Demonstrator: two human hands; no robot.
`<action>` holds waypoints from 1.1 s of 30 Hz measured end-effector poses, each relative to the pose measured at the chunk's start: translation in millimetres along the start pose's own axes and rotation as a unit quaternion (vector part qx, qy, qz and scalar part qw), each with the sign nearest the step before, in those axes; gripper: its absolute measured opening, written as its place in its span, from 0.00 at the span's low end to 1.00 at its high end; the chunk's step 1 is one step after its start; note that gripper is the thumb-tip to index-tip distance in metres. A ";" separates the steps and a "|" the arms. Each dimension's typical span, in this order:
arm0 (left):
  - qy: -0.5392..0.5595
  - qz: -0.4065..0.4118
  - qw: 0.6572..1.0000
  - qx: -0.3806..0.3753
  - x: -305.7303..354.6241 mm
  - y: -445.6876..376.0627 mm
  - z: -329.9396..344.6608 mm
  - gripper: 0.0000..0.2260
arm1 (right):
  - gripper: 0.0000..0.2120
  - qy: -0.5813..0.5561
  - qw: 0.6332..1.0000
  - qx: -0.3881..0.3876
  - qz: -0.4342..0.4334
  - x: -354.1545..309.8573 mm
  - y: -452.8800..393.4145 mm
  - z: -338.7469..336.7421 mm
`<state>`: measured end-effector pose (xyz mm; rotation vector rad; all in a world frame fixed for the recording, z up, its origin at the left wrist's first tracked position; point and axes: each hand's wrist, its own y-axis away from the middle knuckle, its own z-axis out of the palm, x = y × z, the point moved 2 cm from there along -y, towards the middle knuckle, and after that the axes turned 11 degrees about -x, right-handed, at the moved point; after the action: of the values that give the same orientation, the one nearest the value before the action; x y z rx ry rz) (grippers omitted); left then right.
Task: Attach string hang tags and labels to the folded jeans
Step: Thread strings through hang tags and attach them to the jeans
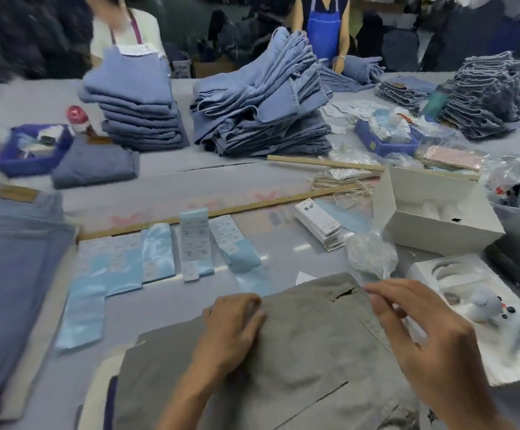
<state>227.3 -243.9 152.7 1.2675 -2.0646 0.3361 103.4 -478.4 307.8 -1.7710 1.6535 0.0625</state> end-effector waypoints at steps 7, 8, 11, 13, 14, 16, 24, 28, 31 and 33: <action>0.028 -0.072 0.993 0.090 -63.8 23.1 9.7 0.11 | 0.22 0.135 0.916 -0.376 0.039 11.0 -4.7 113.9; 0.032 -0.074 0.992 0.098 -63.9 21.8 11.1 0.11 | 0.23 0.150 0.903 -0.399 0.048 15.6 -2.5 121.2; 0.033 -0.088 0.989 0.116 -62.3 17.3 10.1 0.11 | 0.21 0.137 0.912 -0.382 0.059 23.7 -7.5 123.6; 0.024 -0.087 0.989 0.120 -56.5 15.7 9.7 0.12 | 0.22 0.136 0.917 -0.371 0.052 22.8 -9.4 122.8; 0.024 -0.089 0.989 0.117 -55.0 17.2 8.7 0.13 | 0.25 0.128 0.924 -0.358 0.047 21.6 -10.2 122.5; -0.001 -0.107 0.984 0.145 -66.8 24.9 0.1 0.12 | 0.34 0.122 0.929 -0.347 0.042 14.1 -10.2 119.7; -0.030 -0.378 0.839 0.390 -240.2 154.2 -88.9 0.08 | 0.24 -0.038 0.911 -0.410 -0.002 -37.4 -40.0 153.8; 0.134 -0.512 0.694 0.488 -306.1 208.6 -142.4 0.22 | 0.37 0.213 0.808 -0.545 -0.075 -67.0 -21.9 213.5; 0.299 -0.517 0.646 0.475 -334.7 217.9 -158.4 0.25 | 0.31 0.196 0.766 -0.589 -0.168 -114.8 -4.8 239.4; 0.383 -0.476 0.582 0.537 -344.0 217.5 -163.8 0.21 | 0.27 0.208 0.782 -0.550 -0.205 -135.1 8.2 256.5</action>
<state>208.7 186.7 71.1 2.1062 -0.0788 1.3938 178.0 -230.9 176.3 -3.2009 1.5538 0.5778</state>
